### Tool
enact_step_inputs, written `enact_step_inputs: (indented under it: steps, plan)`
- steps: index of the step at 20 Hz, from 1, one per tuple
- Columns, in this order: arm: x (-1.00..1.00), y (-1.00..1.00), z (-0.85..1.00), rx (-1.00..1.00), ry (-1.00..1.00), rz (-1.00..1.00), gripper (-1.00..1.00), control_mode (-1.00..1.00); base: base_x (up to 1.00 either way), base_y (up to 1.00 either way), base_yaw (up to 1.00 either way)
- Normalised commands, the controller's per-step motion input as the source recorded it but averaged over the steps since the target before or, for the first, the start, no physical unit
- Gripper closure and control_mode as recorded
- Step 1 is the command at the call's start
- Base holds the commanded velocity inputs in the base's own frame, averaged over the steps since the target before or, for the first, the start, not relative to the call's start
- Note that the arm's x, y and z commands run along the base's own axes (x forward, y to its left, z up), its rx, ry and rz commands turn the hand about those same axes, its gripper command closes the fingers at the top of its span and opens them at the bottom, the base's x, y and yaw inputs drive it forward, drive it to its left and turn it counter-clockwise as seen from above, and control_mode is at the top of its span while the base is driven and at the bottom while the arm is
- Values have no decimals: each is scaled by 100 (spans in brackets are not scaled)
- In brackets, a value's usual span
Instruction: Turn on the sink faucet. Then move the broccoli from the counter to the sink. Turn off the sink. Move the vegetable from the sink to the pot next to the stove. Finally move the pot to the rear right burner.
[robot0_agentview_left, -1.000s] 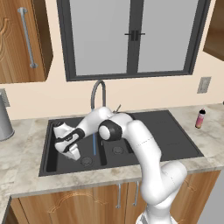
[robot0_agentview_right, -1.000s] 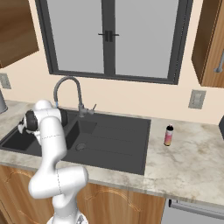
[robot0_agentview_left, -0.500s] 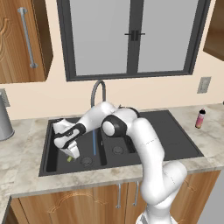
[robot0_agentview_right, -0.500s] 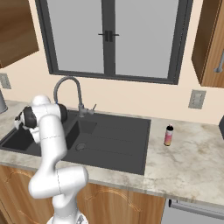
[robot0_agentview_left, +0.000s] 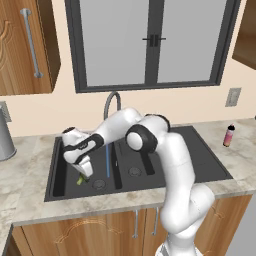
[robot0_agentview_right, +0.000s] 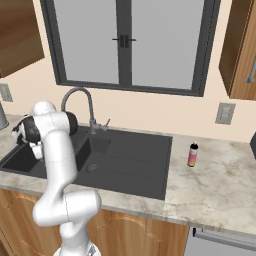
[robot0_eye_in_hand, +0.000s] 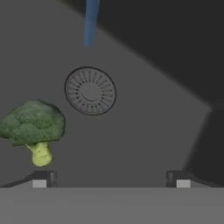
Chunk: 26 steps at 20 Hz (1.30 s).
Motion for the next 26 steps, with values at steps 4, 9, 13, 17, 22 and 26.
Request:
enact_step_inputs:
  steps: [4, 9, 13, 17, 22, 26]
  plan:
    - [-52, -2, 55, 0, -11, -2, -100, -100, 0, 0, 0]
    - [-41, 0, 81, -1, -13, -1, -100, -100, 0, 0, 0]
    - [-33, 0, 77, -3, -12, 0, -100, -100, 0, 0, 0]
    - [-33, -1, 55, -1, -10, 0, -100, -100, 0, 0, 0]
    - [-40, -6, 38, -1, -9, 0, -100, -100, 0, 0, 0]
    - [-34, -10, 63, 0, -7, 1, -100, -100, 0, 0, 0]
